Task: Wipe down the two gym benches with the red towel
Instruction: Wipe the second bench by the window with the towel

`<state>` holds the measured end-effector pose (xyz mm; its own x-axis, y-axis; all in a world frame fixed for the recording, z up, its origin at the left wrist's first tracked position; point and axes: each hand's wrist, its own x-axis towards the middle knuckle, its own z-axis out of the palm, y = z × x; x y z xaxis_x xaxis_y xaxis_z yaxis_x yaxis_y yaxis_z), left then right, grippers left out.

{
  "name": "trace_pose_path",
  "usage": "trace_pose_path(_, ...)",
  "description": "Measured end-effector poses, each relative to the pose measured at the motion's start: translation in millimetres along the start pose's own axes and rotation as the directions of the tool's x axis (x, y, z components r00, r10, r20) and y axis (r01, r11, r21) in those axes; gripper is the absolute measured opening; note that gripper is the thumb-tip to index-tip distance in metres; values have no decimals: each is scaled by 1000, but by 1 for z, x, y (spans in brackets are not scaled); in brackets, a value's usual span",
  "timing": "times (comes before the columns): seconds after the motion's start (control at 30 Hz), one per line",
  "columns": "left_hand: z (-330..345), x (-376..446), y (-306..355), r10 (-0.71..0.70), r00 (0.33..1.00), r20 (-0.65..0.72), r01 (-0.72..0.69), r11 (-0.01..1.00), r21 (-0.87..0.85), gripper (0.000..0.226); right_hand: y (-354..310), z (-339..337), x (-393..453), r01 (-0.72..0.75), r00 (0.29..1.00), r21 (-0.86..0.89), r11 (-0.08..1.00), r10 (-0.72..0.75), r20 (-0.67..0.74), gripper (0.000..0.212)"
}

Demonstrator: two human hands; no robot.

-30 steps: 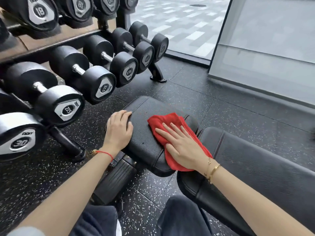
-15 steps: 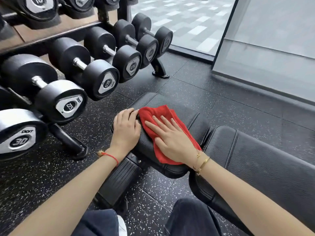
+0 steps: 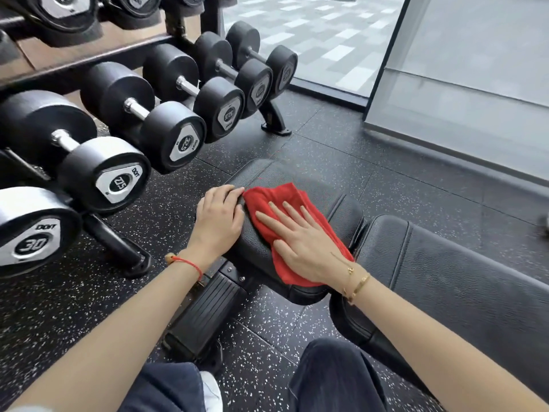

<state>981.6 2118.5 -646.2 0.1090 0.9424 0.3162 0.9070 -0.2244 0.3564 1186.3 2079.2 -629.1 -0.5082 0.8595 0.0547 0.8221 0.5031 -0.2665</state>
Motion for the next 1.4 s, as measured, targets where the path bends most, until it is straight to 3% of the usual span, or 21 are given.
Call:
trace_pose_path(0.13,-16,1,-24,85,996,17,-82,988,-128,37,1,-4,24,-71,997,-10,997,72,15,58)
trace_pose_path(0.23,-26,-5,-37,37,999,0,-36,981,-193,40,-12,-1,37,-89,996,-38,995,90,23,58)
trace_pose_path(0.47,-31,-9,-44,21,1000,11,-18,978,-206,40,-32,9,-28,102,995,-89,991,-101,12,63)
trace_pose_path(0.7,-34,-17,-41,45,998,49,-37,987,-155,36,19,-8,36,-235,972,-28,972,235,-4,55)
trace_pose_path(0.77,-35,-18,-40,41,998,54,-32,987,-157,36,12,-8,62,-268,963,-29,963,269,6,56)
trace_pose_path(1.0,-33,-17,-39,47,999,21,-44,991,-126,35,-23,6,4,37,999,-42,998,-37,10,61)
trace_pose_path(1.1,-32,-18,-36,47,999,16,-45,993,-105,32,5,-3,1,-43,999,-32,999,43,4,59)
trace_pose_path(1.27,-30,-18,-23,72,997,34,-70,997,-41,33,37,-18,49,-358,934,-40,933,357,-29,55)
trace_pose_path(1.4,-24,-18,-5,130,991,29,-130,991,10,35,16,-9,22,-298,954,-41,954,297,-40,57)
